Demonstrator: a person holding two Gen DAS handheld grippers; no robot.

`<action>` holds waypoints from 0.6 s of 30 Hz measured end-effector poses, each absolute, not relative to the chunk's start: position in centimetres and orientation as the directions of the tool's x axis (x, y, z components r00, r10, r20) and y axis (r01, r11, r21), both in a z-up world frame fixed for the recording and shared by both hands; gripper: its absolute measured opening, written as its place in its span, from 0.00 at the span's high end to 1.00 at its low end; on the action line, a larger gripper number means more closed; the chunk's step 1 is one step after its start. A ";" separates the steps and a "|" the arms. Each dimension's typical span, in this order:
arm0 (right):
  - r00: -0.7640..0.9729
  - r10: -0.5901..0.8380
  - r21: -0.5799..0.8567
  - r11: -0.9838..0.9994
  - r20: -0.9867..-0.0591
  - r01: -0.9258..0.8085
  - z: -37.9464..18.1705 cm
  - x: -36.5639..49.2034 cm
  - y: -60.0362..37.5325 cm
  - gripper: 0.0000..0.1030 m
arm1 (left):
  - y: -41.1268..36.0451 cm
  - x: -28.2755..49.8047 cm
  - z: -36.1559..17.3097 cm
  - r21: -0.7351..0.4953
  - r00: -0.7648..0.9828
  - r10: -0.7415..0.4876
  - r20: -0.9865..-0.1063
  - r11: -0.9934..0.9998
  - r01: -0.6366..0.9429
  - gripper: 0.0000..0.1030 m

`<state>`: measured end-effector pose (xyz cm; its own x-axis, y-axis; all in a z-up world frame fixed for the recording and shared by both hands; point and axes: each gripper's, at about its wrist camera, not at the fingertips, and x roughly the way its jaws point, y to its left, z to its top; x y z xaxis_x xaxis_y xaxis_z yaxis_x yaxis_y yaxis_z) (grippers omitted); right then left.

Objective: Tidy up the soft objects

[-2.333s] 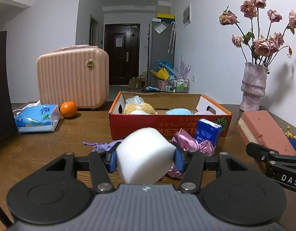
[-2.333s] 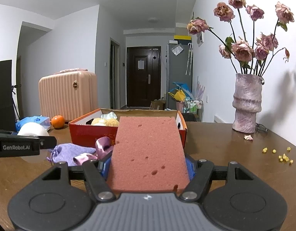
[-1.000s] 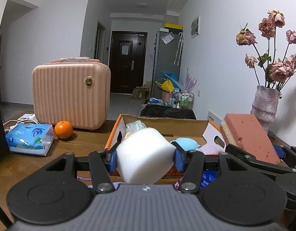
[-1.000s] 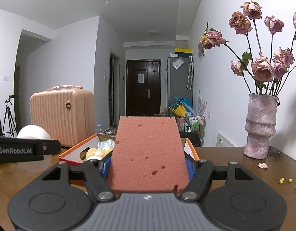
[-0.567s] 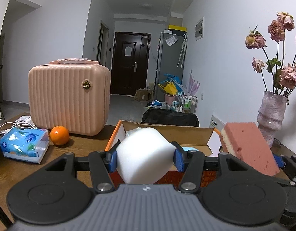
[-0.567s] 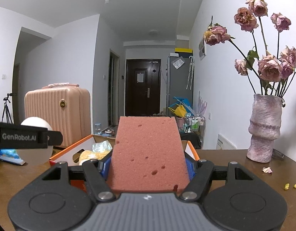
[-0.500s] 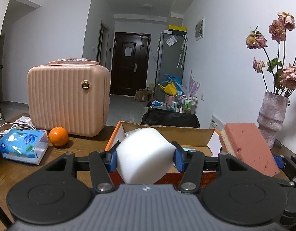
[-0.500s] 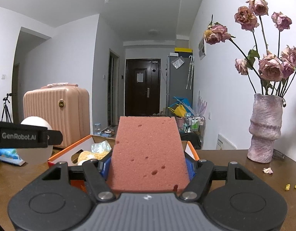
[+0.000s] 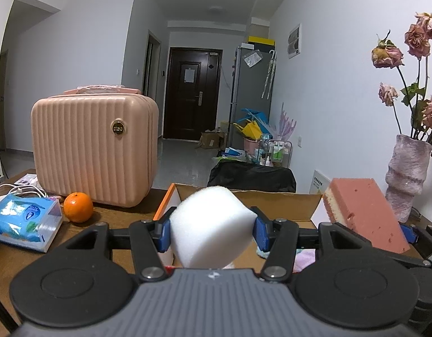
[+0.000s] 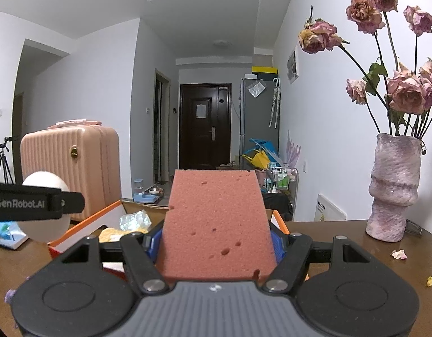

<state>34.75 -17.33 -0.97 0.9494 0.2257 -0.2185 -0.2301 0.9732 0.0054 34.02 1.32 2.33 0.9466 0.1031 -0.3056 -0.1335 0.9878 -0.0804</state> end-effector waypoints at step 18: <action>0.950 0.207 0.002 0.977 -0.232 -0.213 -1.3 39.2 -17.1 0.33 | 1.7 37.8 1.6 -0.063 0.941 0.126 -0.315 0.986 -0.153 0.46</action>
